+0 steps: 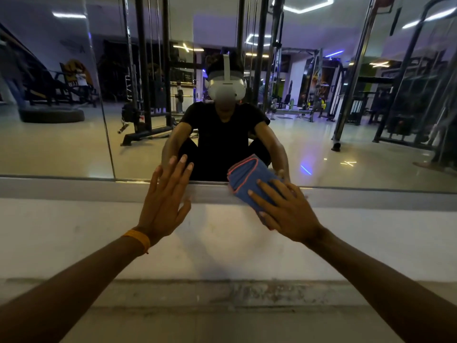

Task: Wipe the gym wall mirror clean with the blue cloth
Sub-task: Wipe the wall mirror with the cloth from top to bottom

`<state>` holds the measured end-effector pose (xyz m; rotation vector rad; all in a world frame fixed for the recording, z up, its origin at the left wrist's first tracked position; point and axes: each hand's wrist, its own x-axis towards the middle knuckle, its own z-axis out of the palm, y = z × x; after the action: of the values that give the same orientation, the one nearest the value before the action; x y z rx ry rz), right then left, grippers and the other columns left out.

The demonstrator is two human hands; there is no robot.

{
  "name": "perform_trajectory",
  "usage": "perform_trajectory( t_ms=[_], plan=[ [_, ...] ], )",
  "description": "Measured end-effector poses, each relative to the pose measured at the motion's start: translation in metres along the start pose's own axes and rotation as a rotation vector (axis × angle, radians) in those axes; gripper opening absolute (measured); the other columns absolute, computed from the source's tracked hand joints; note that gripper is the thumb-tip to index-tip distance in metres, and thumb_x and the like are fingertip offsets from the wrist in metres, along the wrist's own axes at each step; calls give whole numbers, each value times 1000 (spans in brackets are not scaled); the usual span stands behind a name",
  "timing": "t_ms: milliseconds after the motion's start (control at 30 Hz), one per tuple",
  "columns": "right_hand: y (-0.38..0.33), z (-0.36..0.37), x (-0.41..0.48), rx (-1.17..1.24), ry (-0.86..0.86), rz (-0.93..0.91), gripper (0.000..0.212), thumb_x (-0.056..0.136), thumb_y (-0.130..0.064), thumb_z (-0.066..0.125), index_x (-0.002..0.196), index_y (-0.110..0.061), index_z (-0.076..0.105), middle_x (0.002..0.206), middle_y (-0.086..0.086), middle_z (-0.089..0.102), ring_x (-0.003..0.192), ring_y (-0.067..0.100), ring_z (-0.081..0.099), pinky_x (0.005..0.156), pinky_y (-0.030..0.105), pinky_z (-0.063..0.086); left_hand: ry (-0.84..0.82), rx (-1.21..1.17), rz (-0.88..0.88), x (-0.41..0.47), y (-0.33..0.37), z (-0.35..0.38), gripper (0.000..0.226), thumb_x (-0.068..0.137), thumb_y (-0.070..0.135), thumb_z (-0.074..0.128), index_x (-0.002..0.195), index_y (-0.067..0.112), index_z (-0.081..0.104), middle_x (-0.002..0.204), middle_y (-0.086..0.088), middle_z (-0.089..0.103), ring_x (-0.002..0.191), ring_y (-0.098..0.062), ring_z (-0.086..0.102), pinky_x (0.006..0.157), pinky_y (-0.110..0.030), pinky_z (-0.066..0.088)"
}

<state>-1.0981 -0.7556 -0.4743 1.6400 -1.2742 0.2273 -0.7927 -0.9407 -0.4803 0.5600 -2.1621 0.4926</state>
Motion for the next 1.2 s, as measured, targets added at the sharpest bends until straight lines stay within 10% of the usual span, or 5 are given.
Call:
perform_trajectory(
  t_ms=[300, 533, 967, 1200],
  plan=[
    [16, 11, -28, -44, 79, 108, 33, 104, -30, 49, 110, -2, 66, 130, 30, 60, 119, 45, 54, 102, 50, 40, 38, -13, -31, -3, 6, 10, 74, 101, 38, 44, 162, 1, 23, 172, -20, 10, 160, -40, 7, 126, -65, 13],
    [31, 29, -27, 39, 81, 19, 68, 107, -53, 38, 163, -16, 26, 169, 13, 22, 156, 37, 21, 125, 54, 21, 42, 18, 3, -5, -1, 11, 72, 102, 38, 43, 161, 0, 26, 171, -21, 13, 159, -40, 10, 125, -65, 15],
    [-72, 46, 57, 117, 155, 45, 61, 108, -41, 45, 162, -19, 26, 168, 12, 26, 155, 35, 23, 126, 53, 18, 102, 87, -141, -32, -17, 13, 75, 102, 41, 42, 162, 2, 21, 172, -19, 10, 159, -39, 9, 127, -63, 6],
    [23, 44, -59, -21, 127, 232, 73, 105, -39, 46, 166, -20, 12, 173, 9, 0, 159, 35, 6, 128, 54, 5, 11, 149, -66, -48, -43, 7, 79, 101, 49, 40, 162, 0, 23, 171, -22, 10, 158, -44, 9, 124, -70, 9]
  ],
)
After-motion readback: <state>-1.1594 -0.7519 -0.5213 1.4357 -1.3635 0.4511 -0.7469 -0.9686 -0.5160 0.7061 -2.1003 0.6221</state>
